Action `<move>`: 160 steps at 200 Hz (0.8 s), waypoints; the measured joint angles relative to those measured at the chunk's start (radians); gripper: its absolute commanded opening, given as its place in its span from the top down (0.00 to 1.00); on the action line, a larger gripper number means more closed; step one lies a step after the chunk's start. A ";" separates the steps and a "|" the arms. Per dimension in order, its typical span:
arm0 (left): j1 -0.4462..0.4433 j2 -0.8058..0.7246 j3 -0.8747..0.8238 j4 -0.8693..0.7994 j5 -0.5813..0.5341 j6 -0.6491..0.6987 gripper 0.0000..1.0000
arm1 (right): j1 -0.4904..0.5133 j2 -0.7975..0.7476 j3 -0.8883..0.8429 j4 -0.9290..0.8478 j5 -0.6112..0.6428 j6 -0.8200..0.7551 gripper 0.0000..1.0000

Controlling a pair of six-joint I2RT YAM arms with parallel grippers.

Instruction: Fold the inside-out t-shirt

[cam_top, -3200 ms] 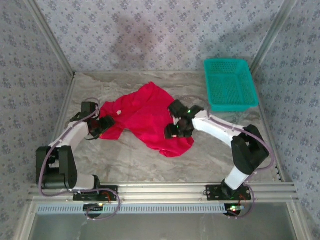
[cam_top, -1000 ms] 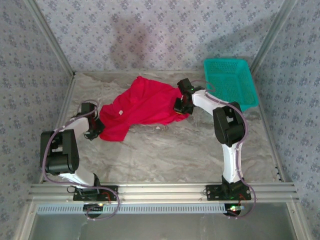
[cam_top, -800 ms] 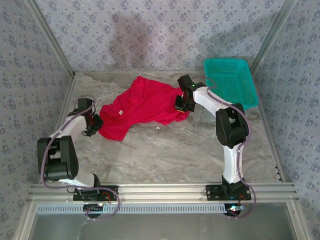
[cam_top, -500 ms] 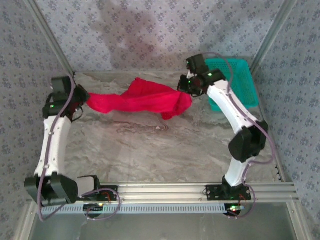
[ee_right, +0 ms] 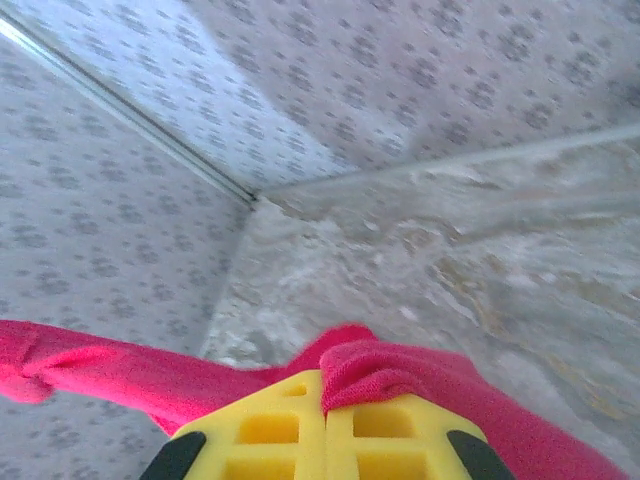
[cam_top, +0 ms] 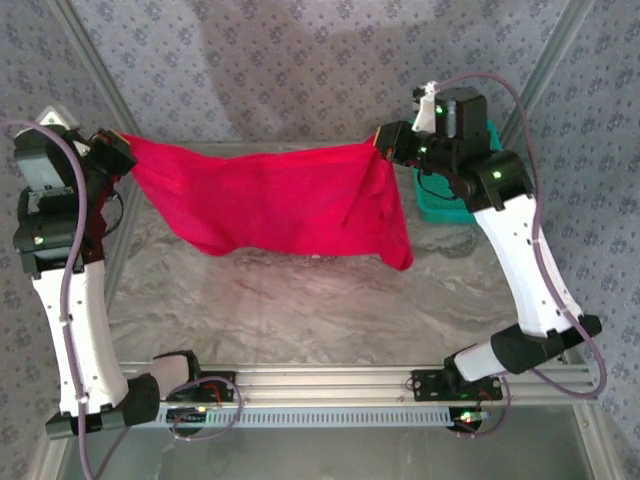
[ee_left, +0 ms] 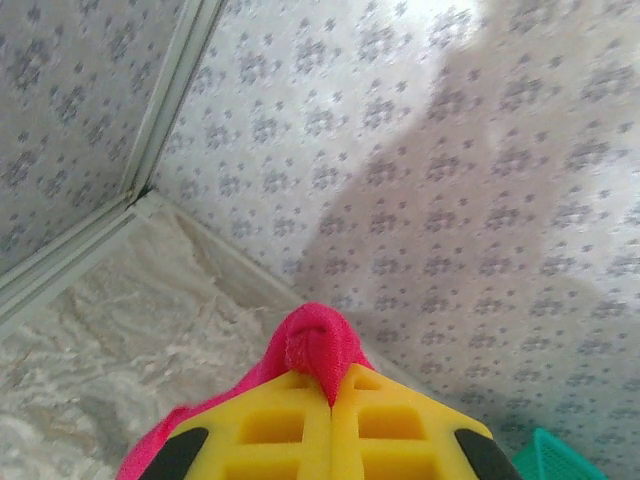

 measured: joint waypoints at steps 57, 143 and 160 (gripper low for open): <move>0.000 -0.024 0.272 -0.051 0.004 0.035 1.00 | 0.057 -0.118 0.032 0.076 -0.048 0.018 1.00; 0.000 0.291 0.285 0.041 0.095 0.056 1.00 | -0.023 0.058 -0.037 0.171 -0.010 0.018 0.94; -0.003 0.521 0.336 0.049 0.115 0.056 0.94 | -0.072 0.189 -0.034 0.193 -0.013 0.031 0.63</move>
